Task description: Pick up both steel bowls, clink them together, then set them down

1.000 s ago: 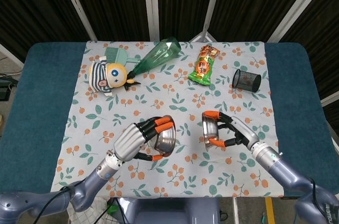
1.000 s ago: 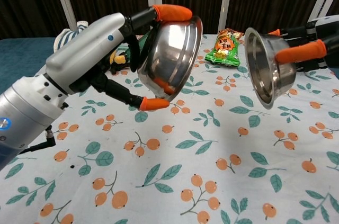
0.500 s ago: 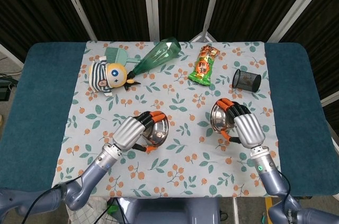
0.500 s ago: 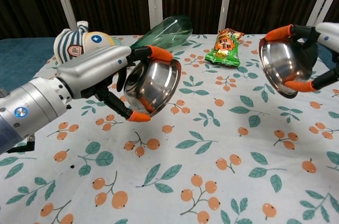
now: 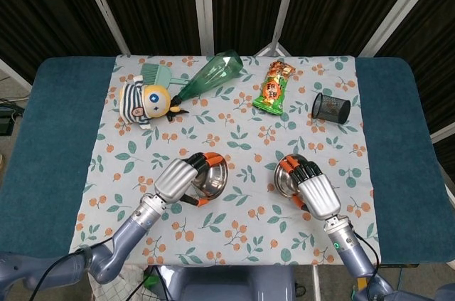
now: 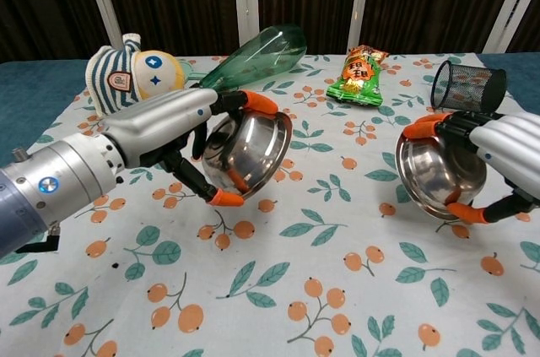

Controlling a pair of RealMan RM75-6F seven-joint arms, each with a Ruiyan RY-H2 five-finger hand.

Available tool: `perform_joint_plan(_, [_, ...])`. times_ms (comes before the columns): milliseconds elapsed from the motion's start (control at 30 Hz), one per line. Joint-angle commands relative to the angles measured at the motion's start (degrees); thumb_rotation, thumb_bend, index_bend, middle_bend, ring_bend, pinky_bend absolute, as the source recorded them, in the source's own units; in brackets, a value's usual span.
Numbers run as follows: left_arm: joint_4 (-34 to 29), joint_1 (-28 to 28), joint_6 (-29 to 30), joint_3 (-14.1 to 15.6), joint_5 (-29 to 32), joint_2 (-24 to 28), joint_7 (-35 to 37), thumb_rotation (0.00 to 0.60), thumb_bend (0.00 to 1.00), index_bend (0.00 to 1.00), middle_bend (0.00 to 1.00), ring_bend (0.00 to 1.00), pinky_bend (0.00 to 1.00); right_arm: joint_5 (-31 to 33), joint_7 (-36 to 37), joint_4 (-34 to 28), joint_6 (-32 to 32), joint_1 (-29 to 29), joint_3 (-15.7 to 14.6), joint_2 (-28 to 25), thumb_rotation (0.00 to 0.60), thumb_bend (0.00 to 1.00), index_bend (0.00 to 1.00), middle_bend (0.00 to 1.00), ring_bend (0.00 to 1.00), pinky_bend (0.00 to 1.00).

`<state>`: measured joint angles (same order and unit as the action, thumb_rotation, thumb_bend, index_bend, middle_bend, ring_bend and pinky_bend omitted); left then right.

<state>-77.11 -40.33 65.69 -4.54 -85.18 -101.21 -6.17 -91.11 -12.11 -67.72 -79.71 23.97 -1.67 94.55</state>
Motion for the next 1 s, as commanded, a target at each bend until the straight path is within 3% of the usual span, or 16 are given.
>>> perform_joint_plan(33, [0.30, 0.22, -0.77, 0.15, 0.74, -0.40, -0.93, 0.600, 0.25, 0.31, 0.39, 0.32, 0.47, -0.16, -1.16, -1.64, 1.58, 0.48, -0.03, -1.38, 0.600, 0.40, 0.48, 0.55, 0.56, 0.66])
perform_joint_plan(200, [-0.25, 0.29, -4.01, 0.52, 3.48, -0.14, -3.44, 0.600, 0.17, 0.18, 0.27, 0.25, 0.45, 0.93, -5.64, -5.90, 5.88, 1.54, -0.19, -4.61, 0.600, 0.40, 0.07, 0.36, 0.41, 0.52])
perform_joint_plan(267, [-0.88, 0.25, -5.54, 0.50, 5.11, 0.04, -5.22, 0.596, 0.15, 0.11, 0.23, 0.23, 0.44, 1.72, -7.71, -7.80, 7.54, 1.84, -0.16, -5.67, 0.600, 0.40, 0.01, 0.30, 0.37, 0.49])
perform_joint_plan(467, [-3.30, 0.24, -9.22, 0.78, 9.59, 0.85, -10.44, 0.443, 0.10, 0.00, 0.07, 0.11, 0.39, 4.81, -11.72, -13.91, 11.29, 2.01, 0.16, -7.96, 0.591, 0.40, 0.00, 0.11, 0.20, 0.35])
perform_joint_plan(600, [-5.40, 0.49, -9.53, 0.57, 11.01, 1.70, -11.97, 0.357, 0.07, 0.00, 0.00, 0.04, 0.33, 7.81, -14.70, -18.23, 14.44, 2.18, 0.10, -10.01, 0.521, 0.41, 0.00, 0.01, 0.10, 0.29])
perform_joint_plan(833, [-9.86, 1.61, -7.00, 0.25, 9.60, 3.66, -10.52, 0.214, 0.05, 0.00, 0.00, 0.00, 0.23, 8.38, -13.68, -24.84, 12.92, 1.51, 1.29, -12.96, 0.433, 0.41, 0.00, 0.00, 0.02, 0.26])
perform_joint_plan(933, [-12.20, 2.02, -6.12, 0.42, 8.37, 5.21, -9.56, 0.198, 0.05, 0.00, 0.00, 0.00, 0.21, 8.63, -12.63, -28.35, 13.04, 1.22, 1.19, -15.21, 0.354, 0.41, 0.00, 0.00, 0.00, 0.23])
perform_joint_plan(1000, [-13.55, 2.13, -5.87, 0.49, 7.84, 6.07, -9.32, 0.197, 0.05, 0.00, 0.00, 0.00, 0.20, 8.72, -12.07, -29.97, 13.30, 1.11, 1.02, -16.42, 0.350, 0.41, 0.00, 0.00, 0.00, 0.23])
